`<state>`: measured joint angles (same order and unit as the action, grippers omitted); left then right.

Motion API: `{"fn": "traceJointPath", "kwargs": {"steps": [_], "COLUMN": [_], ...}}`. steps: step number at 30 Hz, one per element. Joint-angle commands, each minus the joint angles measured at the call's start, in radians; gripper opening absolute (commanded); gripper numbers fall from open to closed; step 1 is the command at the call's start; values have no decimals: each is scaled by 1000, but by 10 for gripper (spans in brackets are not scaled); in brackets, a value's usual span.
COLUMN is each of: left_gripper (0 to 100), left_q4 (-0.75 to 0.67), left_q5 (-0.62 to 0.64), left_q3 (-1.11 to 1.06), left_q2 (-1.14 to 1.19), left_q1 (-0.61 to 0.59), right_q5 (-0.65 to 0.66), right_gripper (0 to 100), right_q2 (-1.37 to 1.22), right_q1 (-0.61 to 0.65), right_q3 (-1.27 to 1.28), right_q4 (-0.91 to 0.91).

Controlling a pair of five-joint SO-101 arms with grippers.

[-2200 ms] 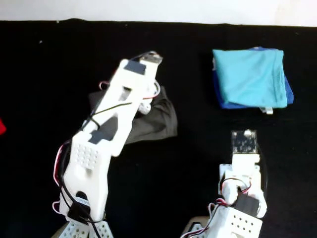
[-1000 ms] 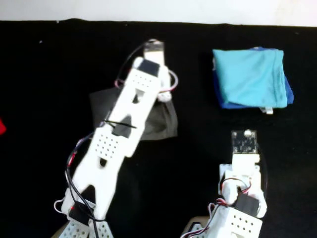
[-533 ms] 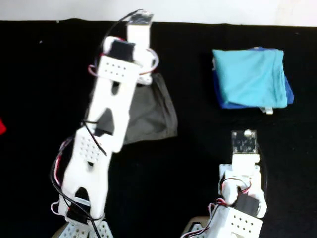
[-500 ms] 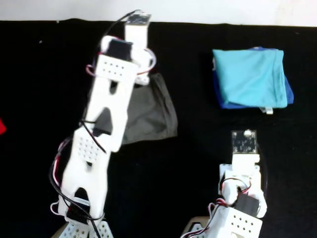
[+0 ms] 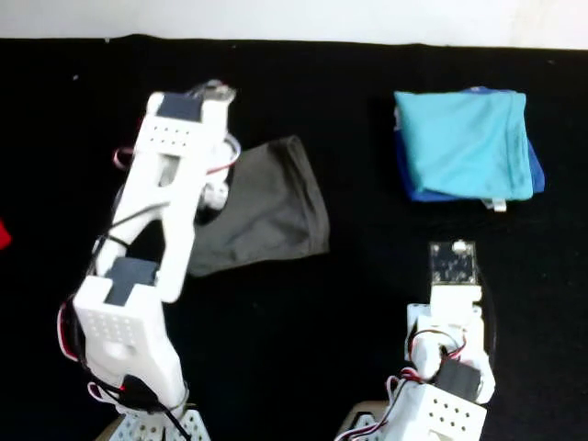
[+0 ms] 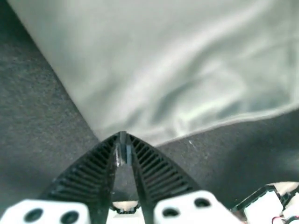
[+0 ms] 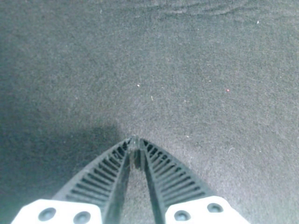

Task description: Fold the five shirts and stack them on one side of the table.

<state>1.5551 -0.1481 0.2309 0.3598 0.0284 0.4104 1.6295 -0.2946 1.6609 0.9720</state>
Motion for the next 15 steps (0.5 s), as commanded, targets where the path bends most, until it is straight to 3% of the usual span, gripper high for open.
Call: {"fn": "traceJointPath", "kwargs": {"steps": [1,5,11,15], "left_gripper": [10,10,11,11], "left_q4": [-147,-222,-9,55], "left_q5": [-18,-25,-29,-29], "left_q3": [-160,-206,-22,-68], "left_q2": [-62,-77,-234,-283], "left_q1": [-18,-15,-36,-97], "right_q5": [6,6,6,6], "right_gripper": [8,8,8,12], "right_q2": [15,15,15,15], "right_q1": [-8,-8,-8,-8], "right_q3": [145,145,145,142], "right_q4": [2,2,2,2]}}
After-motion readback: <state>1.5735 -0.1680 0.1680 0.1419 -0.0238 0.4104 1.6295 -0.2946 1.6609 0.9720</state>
